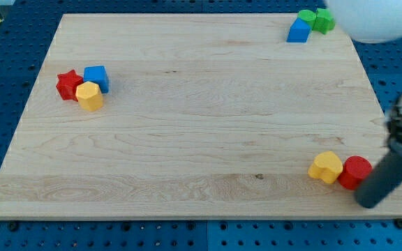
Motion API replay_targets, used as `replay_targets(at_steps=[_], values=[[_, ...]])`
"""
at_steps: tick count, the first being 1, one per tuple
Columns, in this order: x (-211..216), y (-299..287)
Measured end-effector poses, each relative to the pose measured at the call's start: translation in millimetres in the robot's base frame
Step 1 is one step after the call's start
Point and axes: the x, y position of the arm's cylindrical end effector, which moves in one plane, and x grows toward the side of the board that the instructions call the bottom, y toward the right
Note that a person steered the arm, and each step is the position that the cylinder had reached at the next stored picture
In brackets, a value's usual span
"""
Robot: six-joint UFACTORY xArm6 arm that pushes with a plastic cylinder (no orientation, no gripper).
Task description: Separate the red circle and heart
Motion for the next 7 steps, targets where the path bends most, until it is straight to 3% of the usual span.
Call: replay_targets(at_steps=[1, 7], values=[[0, 27], [-37, 18]])
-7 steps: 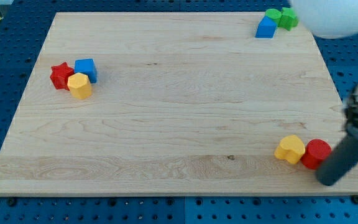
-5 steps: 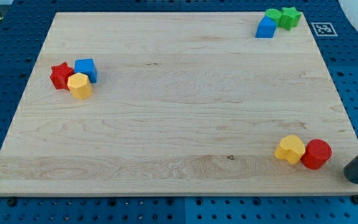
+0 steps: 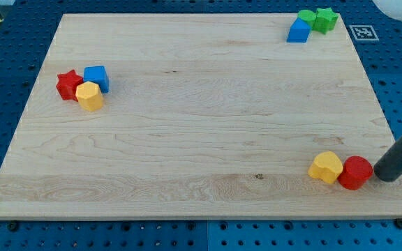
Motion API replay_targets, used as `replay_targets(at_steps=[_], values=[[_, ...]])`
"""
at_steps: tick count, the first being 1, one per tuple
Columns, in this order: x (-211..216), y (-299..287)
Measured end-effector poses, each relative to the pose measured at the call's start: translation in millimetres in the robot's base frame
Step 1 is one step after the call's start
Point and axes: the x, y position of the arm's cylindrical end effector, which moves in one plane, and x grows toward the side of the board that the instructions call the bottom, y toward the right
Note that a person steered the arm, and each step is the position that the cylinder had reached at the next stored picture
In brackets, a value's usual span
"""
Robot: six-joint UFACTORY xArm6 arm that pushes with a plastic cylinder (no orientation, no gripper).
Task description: Separate the red circle and heart
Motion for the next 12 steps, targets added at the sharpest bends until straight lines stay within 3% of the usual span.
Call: replay_targets(at_steps=[2, 4, 8, 12], values=[[26, -4], [23, -5], [1, -66], [-54, -108]])
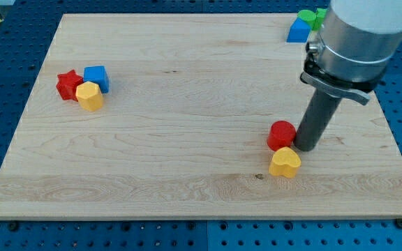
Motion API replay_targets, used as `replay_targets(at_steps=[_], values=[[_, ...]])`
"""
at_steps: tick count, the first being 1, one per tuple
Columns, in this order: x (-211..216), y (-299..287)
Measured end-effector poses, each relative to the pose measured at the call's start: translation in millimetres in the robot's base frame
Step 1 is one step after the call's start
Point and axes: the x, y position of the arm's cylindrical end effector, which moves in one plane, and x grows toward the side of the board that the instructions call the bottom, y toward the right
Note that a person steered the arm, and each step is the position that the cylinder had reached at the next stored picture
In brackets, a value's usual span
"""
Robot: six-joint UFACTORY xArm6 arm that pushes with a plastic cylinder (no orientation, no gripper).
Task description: Separate the red circle and heart
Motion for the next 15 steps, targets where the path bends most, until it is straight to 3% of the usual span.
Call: replay_targets(at_steps=[4, 8, 13, 15], values=[[-21, -88], [9, -146], [14, -239], [-10, -262]])
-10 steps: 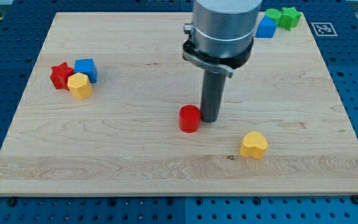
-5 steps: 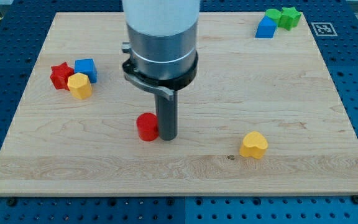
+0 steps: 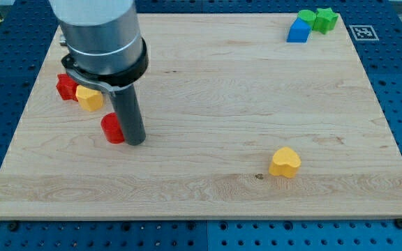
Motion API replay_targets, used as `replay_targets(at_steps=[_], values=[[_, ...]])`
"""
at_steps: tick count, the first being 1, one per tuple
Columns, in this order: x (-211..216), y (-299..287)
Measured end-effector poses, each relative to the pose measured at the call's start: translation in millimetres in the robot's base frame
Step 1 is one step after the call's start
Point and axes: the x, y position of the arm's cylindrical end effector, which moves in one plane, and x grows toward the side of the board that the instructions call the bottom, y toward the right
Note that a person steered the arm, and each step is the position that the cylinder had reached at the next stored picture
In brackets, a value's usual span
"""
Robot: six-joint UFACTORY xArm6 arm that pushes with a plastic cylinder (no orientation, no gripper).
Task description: Separate the red circle and heart
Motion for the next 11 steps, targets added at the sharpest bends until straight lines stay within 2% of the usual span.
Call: replay_targets(at_steps=[3, 6, 8, 10, 11], values=[[0, -66], [0, -103], [0, -102], [-26, -102], [8, -90]])
